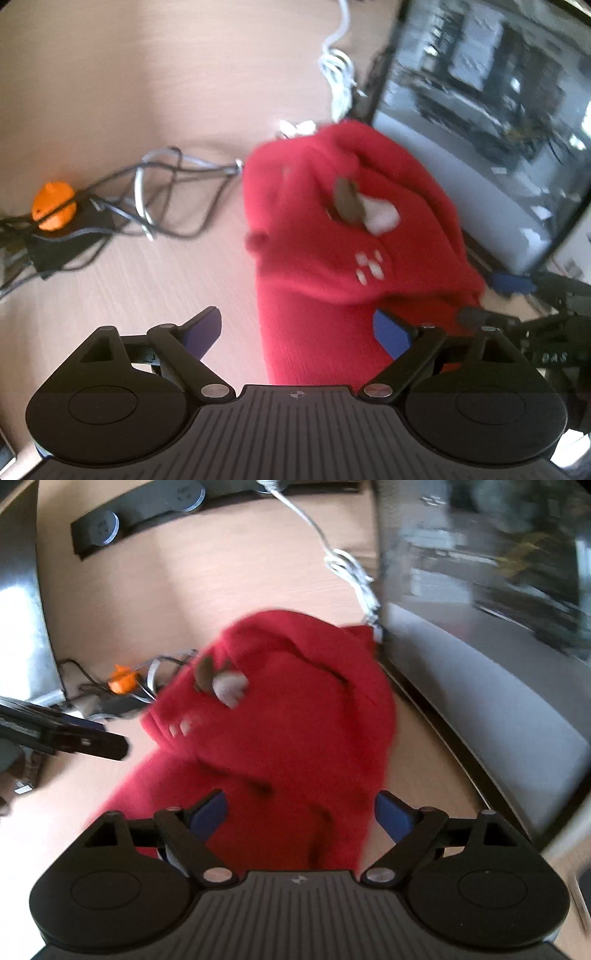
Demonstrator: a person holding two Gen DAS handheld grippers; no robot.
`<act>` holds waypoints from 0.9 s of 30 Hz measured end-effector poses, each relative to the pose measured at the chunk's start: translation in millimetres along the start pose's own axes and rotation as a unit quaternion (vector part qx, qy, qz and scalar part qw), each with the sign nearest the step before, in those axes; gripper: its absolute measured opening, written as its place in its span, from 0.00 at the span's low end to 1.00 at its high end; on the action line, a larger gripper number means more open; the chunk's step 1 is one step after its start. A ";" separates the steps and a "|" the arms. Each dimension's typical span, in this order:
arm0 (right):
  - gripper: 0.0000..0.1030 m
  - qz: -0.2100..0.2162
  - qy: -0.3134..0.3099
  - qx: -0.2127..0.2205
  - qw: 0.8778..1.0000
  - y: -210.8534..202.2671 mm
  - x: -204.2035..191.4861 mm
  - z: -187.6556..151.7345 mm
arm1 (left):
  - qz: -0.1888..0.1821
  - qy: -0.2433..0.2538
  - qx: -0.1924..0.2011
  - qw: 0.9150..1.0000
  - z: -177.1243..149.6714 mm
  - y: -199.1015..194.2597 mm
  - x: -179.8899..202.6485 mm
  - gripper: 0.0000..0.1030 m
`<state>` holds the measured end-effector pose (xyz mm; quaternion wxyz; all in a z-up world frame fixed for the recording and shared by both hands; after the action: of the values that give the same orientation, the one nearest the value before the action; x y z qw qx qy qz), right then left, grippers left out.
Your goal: Fold clothes
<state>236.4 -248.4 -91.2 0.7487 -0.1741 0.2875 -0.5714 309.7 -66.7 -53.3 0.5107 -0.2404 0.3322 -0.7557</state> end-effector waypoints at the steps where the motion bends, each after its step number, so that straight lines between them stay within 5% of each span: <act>1: 0.86 -0.008 0.005 -0.009 1.000 -0.6 0.7 -10.4 | 0.003 0.009 -0.007 1.000 -6.3 2.1 1.5 0.90; 6: 0.88 -0.031 0.024 -0.027 0.999 19.0 -13.7 -37.7 | 0.041 0.059 -0.014 0.997 -28.6 25.3 0.8 0.90; 10: 1.00 -0.056 0.055 -0.026 0.997 27.7 -16.0 -38.2 | 0.050 0.022 0.009 0.998 -30.9 14.7 -11.0 0.88; 16: 1.00 -0.106 0.069 0.039 0.991 -32.6 -39.7 -38.4 | 0.055 0.010 0.068 0.996 -48.2 -49.7 -11.7 0.96; 20: 1.00 -0.115 0.060 0.043 0.991 -57.7 -74.1 -66.5 | 0.068 0.019 0.105 0.992 -67.6 -82.8 -10.4 0.99; 27: 1.00 -0.152 0.087 0.067 0.982 -85.0 -115.8 -107.8 | 0.060 0.059 0.126 0.988 -91.0 -101.5 -3.1 1.00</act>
<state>83.3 -154.7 -97.7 0.6349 -0.1144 0.2826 -0.7099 184.7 -14.4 -38.0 0.5610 -0.1088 0.2779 -0.7722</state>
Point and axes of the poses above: each gripper's, at about its wrist camera, not at the fingertips, and y roughly the way its jaws point, x to its right, z to its top, the point moved 9 cm from there along y, roughly the way its jaws point, and after that the axes turned 11 degrees about z, right-handed, at the moved point
